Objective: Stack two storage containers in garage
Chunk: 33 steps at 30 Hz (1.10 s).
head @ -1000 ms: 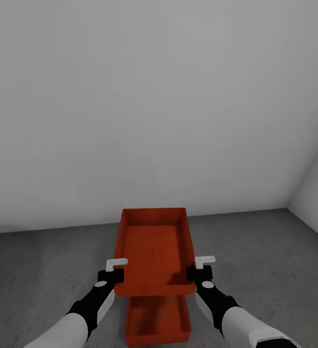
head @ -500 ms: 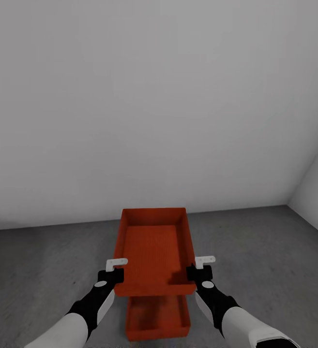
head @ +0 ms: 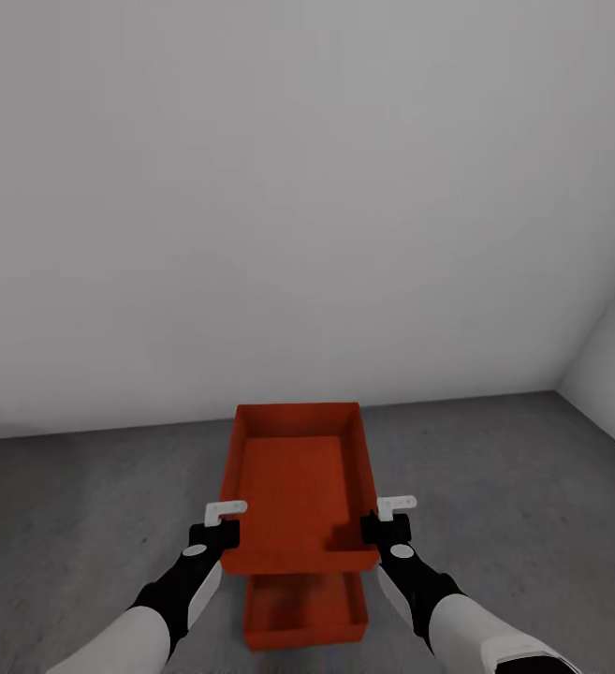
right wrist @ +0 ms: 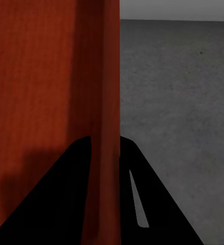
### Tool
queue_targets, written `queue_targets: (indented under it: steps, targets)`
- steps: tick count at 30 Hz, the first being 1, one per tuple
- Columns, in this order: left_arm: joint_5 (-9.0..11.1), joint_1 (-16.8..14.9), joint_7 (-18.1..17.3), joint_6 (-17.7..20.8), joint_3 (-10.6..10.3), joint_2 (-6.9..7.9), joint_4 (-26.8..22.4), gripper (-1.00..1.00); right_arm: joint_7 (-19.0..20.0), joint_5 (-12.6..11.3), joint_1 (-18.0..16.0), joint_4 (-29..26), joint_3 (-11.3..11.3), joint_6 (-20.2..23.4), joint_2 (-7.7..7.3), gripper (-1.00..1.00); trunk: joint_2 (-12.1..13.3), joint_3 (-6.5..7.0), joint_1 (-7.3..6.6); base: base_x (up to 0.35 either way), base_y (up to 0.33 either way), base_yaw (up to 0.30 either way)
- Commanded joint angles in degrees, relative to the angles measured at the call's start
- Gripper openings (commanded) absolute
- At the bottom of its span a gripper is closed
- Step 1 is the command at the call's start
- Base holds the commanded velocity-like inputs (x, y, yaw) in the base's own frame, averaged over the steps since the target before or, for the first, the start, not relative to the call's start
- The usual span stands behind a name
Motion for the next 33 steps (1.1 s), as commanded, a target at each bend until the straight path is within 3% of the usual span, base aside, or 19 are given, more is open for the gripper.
queue_targets:
  steps: [1,33]
  targets:
    - [-0.8,-0.1,0.9,-2.8,0.6,2.13,-0.2,-1.00,-0.5,-0.2,0.0,0.2,-0.6,-0.1,-0.53,-1.00,0.0,-0.15,0.00,0.000,0.000,0.000]
    - [-0.8,-0.1,0.9,-2.8,0.6,2.15,-0.3,-1.00,-0.5,-0.2,0.0,0.2,-0.6,-0.2,-0.58,-1.00,0.0,-3.06,0.00,0.000,0.000,0.000]
